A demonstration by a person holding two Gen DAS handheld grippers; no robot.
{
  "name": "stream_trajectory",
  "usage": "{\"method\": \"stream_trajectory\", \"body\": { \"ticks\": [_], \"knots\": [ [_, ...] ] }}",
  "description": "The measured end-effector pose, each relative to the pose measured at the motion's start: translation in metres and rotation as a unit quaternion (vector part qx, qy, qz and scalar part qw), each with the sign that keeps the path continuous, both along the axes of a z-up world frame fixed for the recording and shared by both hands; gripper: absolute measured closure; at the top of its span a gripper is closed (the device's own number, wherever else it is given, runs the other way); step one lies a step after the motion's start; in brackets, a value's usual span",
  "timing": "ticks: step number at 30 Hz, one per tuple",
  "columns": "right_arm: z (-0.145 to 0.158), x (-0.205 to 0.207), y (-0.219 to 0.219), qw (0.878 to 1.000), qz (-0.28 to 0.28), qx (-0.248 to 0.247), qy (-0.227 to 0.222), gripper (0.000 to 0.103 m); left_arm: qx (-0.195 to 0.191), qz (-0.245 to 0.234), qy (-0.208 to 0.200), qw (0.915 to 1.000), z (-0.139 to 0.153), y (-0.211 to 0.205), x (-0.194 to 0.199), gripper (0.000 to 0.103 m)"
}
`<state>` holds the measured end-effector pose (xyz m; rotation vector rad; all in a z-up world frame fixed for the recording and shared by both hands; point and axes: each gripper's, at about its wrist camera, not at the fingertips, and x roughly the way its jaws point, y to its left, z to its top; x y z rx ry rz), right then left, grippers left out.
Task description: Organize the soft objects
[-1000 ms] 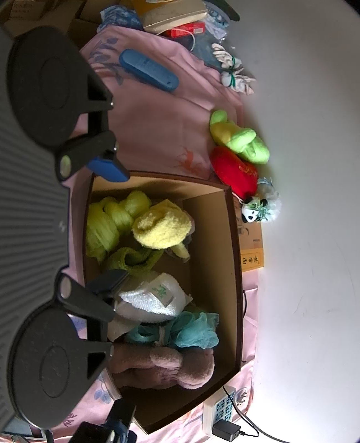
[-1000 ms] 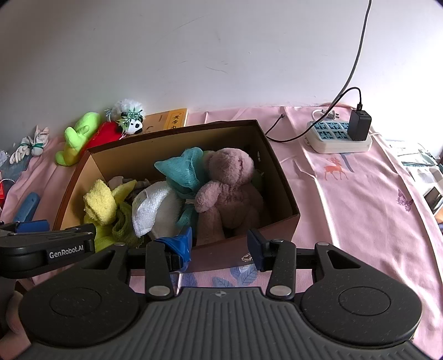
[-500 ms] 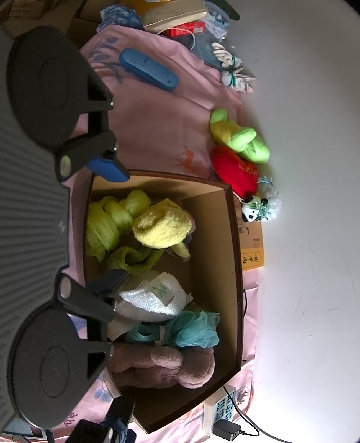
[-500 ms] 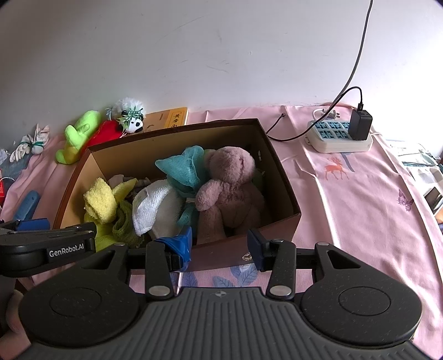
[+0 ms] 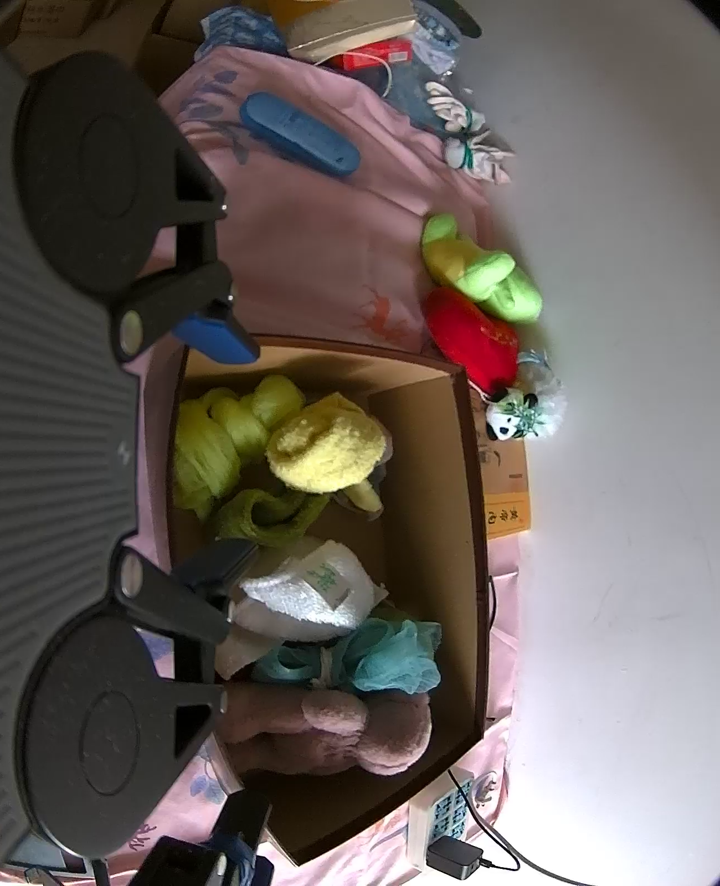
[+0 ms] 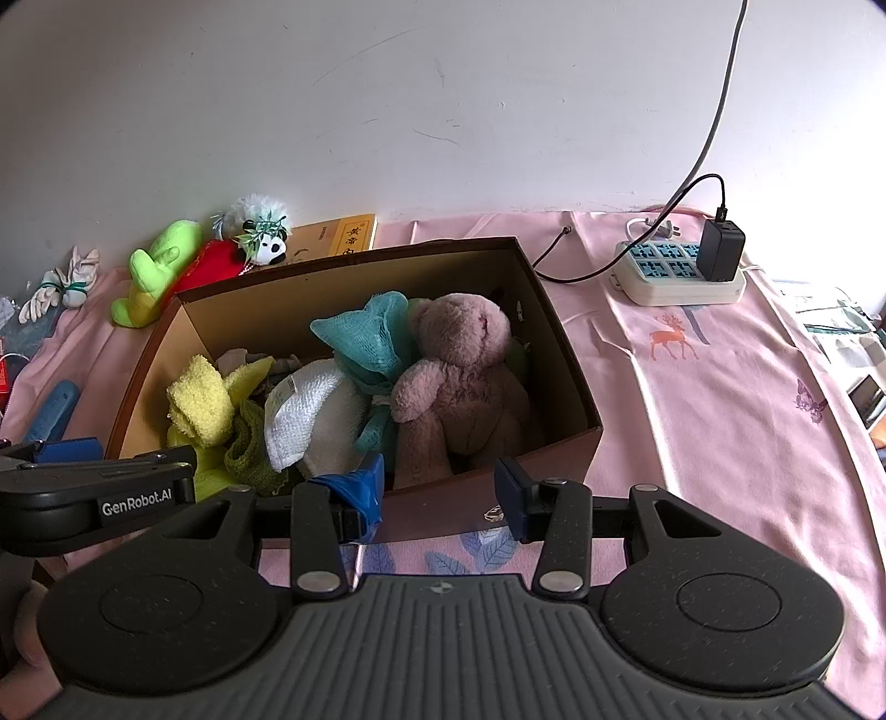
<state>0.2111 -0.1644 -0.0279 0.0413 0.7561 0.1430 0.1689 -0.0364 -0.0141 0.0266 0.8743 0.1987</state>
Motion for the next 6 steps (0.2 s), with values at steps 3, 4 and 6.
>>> {"method": "stream_trajectory", "body": {
  "ticks": [3,4,6],
  "knots": [
    [-0.0001,0.0002,0.0,1.0,0.0,0.0,-0.001,0.075,-0.015,0.002,-0.03,0.9994,0.0032,0.0032,-0.0052,0.035],
    [-0.0001,0.0008,0.0001,1.0,0.0,-0.001,-0.001,0.075,-0.01,0.003,-0.035,0.9993,0.0042,0.0027,-0.0056,0.036],
    [-0.0003,0.0012,0.0,1.0,0.001,-0.001,-0.001,0.075,-0.007,0.001,-0.036,0.9993,0.0053,0.0016,-0.0056,0.036]
  ]
}}
